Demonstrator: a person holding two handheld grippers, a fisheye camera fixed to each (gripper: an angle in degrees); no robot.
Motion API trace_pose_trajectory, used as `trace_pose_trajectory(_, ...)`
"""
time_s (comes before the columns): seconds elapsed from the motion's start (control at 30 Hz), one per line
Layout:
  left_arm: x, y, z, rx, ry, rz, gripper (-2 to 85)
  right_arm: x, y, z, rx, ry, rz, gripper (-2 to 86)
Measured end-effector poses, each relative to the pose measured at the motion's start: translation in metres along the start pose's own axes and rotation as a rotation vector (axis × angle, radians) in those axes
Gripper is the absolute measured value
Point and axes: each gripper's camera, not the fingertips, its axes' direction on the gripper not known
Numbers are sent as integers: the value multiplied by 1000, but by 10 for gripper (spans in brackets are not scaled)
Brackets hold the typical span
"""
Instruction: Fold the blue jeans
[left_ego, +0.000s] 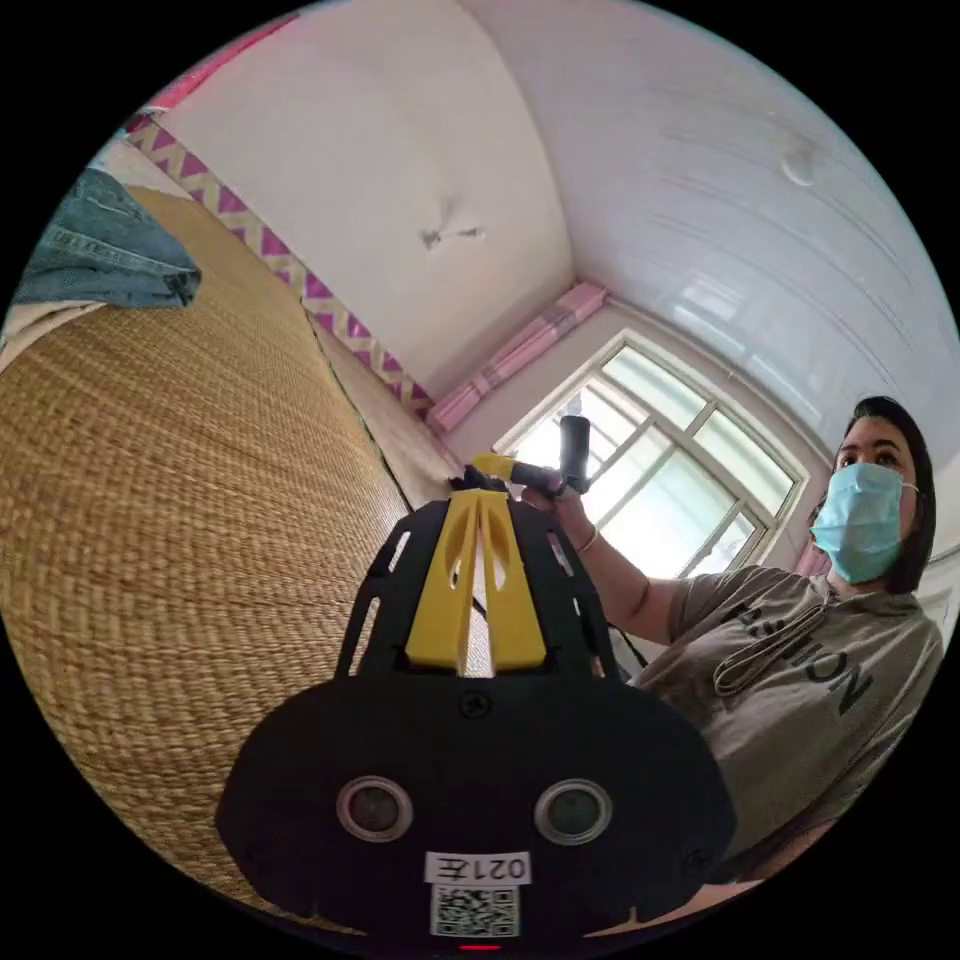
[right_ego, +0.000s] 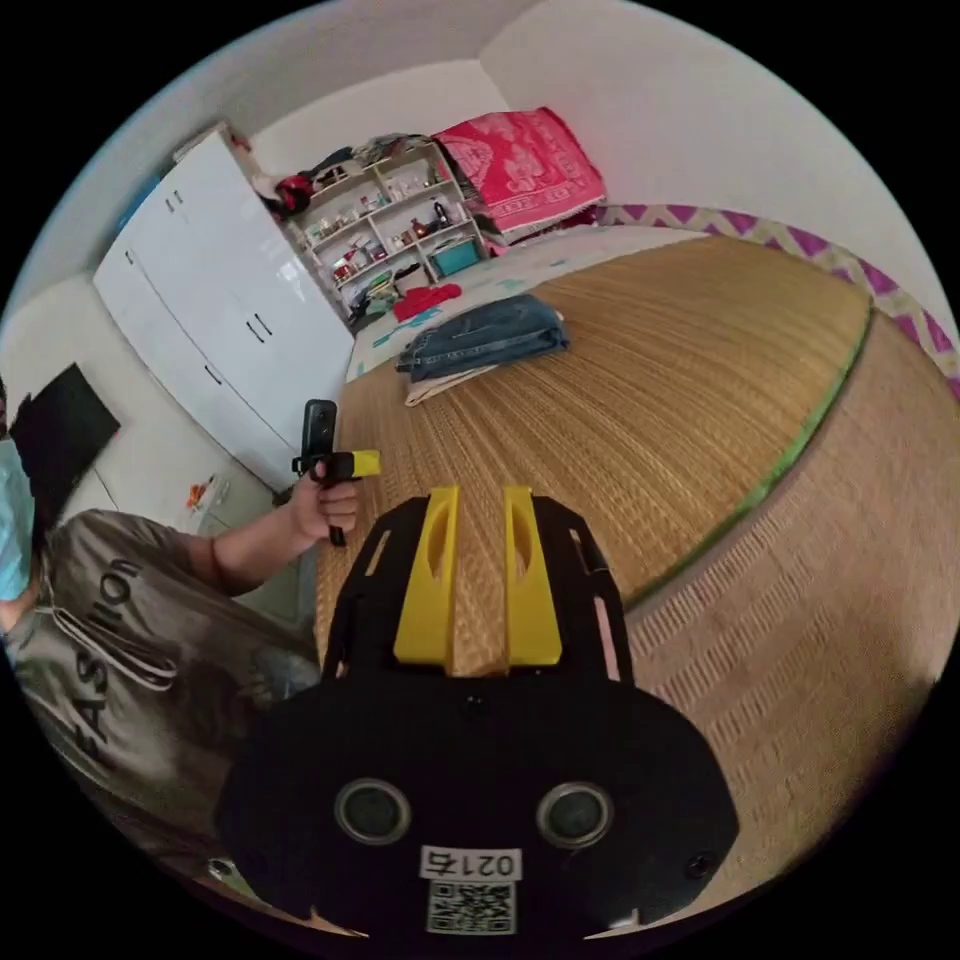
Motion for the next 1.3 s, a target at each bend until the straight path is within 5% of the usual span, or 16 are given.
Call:
trace_pose_trajectory(0.2, -32, 49, -44, 179, 246, -43, -9, -102, -131, 108, 6, 167, -485, 94)
trace_pose_trajectory(0.43, -40, 79, -59, 171, 267, -68, -10, -191, -230, 234, -58, 252, -897, 126)
trace_pose_trajectory(0.73, -46, 110, -72, 158, 273, -94, -10, -264, -282, 325, -155, 410, -1109, 122)
trace_pose_trajectory(0.97, -47, 126, -80, 164, 279, -95, -10, -282, -318, 316, -177, 333, -906, 71)
trace_pose_trajectory(1.1, -48, 131, -82, 161, 272, -106, -9, -260, -360, 248, -64, 170, -602, 68)
trace_pose_trajectory(1.3, -47, 134, -83, 154, 263, -120, -9, -234, -361, 120, 42, 271, -478, 65)
